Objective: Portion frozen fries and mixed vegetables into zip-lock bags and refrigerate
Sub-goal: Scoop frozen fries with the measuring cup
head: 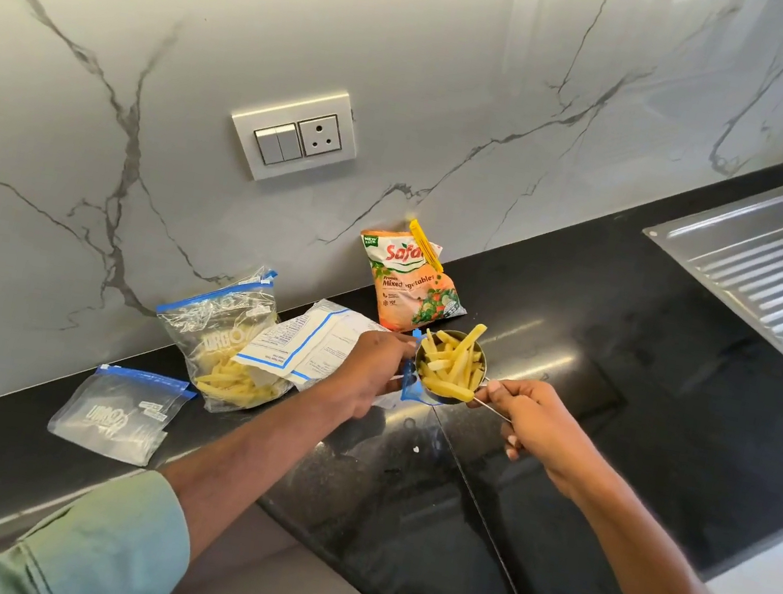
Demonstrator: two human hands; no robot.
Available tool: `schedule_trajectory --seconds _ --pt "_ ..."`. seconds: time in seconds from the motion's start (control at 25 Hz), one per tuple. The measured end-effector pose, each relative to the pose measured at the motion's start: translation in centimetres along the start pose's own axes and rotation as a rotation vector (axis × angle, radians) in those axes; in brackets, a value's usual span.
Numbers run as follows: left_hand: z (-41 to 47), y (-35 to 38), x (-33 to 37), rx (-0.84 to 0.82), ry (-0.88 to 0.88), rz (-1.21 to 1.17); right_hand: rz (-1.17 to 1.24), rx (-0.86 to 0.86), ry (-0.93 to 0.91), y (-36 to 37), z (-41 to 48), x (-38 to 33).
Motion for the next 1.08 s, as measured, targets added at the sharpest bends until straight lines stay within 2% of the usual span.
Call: schedule_trajectory --seconds 0.08,0.2,0.36,0.48,0.56,0.64,0.72,0.88,1.08 --pt "0.3 0.0 0.0 -0.028 0.108 0.122 0.004 0.021 0.001 0.0 0.0 -0.1" --pt "0.4 -0.2 0.6 0.043 0.312 0.446 -0.023 0.019 -0.016 0.0 -0.1 -0.5" --pt "-0.5 -0.7 1.5 0.156 0.471 0.522 -0.035 -0.073 -0.053 0.7 -0.7 -1.5" --pt "-1.0 -0.7 2.0 0.172 0.514 0.510 0.111 -0.050 0.034 -0.6 0.2 -0.7" --pt "-1.2 -0.7 2.4 0.185 0.528 0.519 0.428 -0.014 0.142 -0.9 1.9 1.1" --pt "-1.2 -0.5 2.7 0.191 0.530 0.509 0.729 -0.142 0.217 1.2 2.9 2.2" --pt "-1.2 -0.3 2.7 0.185 0.499 0.473 0.868 -0.242 0.246 3.6 2.9 2.3" --pt "-1.2 -0.8 2.8 0.229 0.504 0.481 0.939 -0.167 0.206 4.5 3.4 1.4" --pt "-1.6 -0.5 2.8 0.181 0.518 0.526 0.943 -0.055 0.255 3.7 3.6 1.3"
Point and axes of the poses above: each hand's wrist, its own z-axis towards the middle knuckle, its own y-axis out of the palm, x = y × z, the point moved 6 cm from there along z, towards the middle knuckle, and after that the axes turned 3 degrees about -y, right-handed, at the moved point
